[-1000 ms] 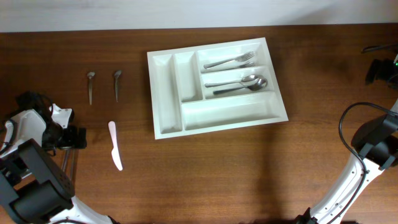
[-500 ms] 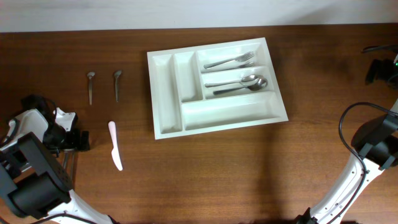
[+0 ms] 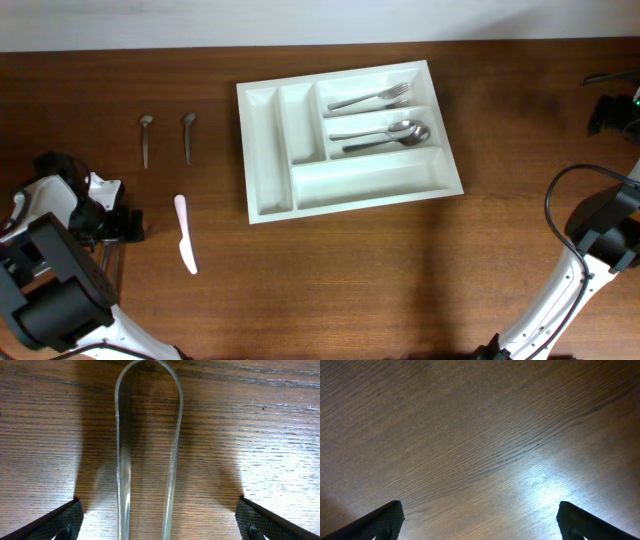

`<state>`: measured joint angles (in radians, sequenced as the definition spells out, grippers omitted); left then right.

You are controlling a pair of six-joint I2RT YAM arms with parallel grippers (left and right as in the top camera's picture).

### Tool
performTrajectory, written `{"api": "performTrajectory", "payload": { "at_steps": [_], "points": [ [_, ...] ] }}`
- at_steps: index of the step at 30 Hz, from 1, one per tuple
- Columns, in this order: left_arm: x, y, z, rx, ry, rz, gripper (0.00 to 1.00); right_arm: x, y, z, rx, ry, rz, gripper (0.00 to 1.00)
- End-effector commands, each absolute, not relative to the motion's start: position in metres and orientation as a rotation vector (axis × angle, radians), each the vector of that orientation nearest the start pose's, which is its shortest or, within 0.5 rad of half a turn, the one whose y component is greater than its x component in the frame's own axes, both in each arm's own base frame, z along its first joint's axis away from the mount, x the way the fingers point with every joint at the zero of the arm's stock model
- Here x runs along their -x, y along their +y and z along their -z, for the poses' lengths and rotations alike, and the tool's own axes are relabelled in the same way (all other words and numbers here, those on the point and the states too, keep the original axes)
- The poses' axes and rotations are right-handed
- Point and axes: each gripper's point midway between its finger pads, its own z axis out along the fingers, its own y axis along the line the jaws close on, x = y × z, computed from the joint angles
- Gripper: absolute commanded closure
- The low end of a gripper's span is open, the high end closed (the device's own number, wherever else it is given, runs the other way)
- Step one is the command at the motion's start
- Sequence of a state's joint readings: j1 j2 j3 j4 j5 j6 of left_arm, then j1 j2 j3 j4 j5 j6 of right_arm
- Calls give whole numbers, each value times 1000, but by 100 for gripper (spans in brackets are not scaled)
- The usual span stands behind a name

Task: Pack container
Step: 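Lift the tongs off the table with the left gripper, then carry the tongs over the tray's bottom long compartment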

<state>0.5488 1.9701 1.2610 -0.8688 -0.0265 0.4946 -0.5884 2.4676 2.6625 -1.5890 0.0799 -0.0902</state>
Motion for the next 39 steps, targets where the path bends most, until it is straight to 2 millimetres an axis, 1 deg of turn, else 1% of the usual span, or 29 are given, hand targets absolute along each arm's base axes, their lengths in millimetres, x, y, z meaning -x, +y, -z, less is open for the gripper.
{"api": "performTrajectory", "payload": {
  "at_steps": [1,3,4,8,9,11,12,15,19,22,24,26,28,30,33,35,36,37,38,39],
  "points": [
    [-294,180,8,70,3149,35,0,-406,-287,-143,-736,2905,194,1],
    [-294,180,8,71,3150,31,11,-406,-287,-143,-736,2905,194,1],
    [-294,180,8,71,3150,30,24,-406,-287,-143,-736,2905,194,1],
    [-296,181,8,71,3144,24,46,-406,-287,-143,-736,2905,194,1],
    [-296,181,8,71,3141,22,49,-406,-287,-143,-736,2905,194,1],
    [-298,183,8,71,3135,14,49,-406,-287,-143,-736,2905,194,1],
    [-298,183,8,71,3134,14,52,-406,-287,-143,-736,2905,194,1],
    [-298,182,8,67,3134,13,69,-406,-287,-143,-736,2905,194,1],
    [-299,182,7,68,3135,16,74,-406,-287,-143,-736,2905,194,1],
    [-302,183,3,132,3127,11,83,-406,-287,-143,-736,2905,194,1],
    [-308,186,-2,221,3106,-1,90,-406,-287,-143,-736,2905,194,2],
    [-316,190,-9,281,3082,-14,91,-406,-287,-143,-736,2905,194,1],
    [-328,193,-22,350,3049,-27,91,-406,-287,-143,-736,2905,194,1],
    [-341,195,-37,377,3012,-28,91,-406,-287,-143,-736,2905,194,1],
    [-367,186,-66,329,2947,36,91,-406,-287,-143,-736,2905,194,1],
    [-389,170,-90,275,2880,133,91,-406,-287,-143,-736,2905,194,1],
    [-403,159,-104,238,2831,201,91,-406,-287,-143,-736,2905,194,1],
    [-415,147,-117,205,2782,274,91,-406,-287,-143,-736,2905,194,1],
    [-433,125,-139,153,2701,382,91,-406,-287,-143,-736,2905,194,1],
    [-444,111,-152,104,2655,439,91,-406,-287,-143,-736,2905,194,1]
  ]
}}
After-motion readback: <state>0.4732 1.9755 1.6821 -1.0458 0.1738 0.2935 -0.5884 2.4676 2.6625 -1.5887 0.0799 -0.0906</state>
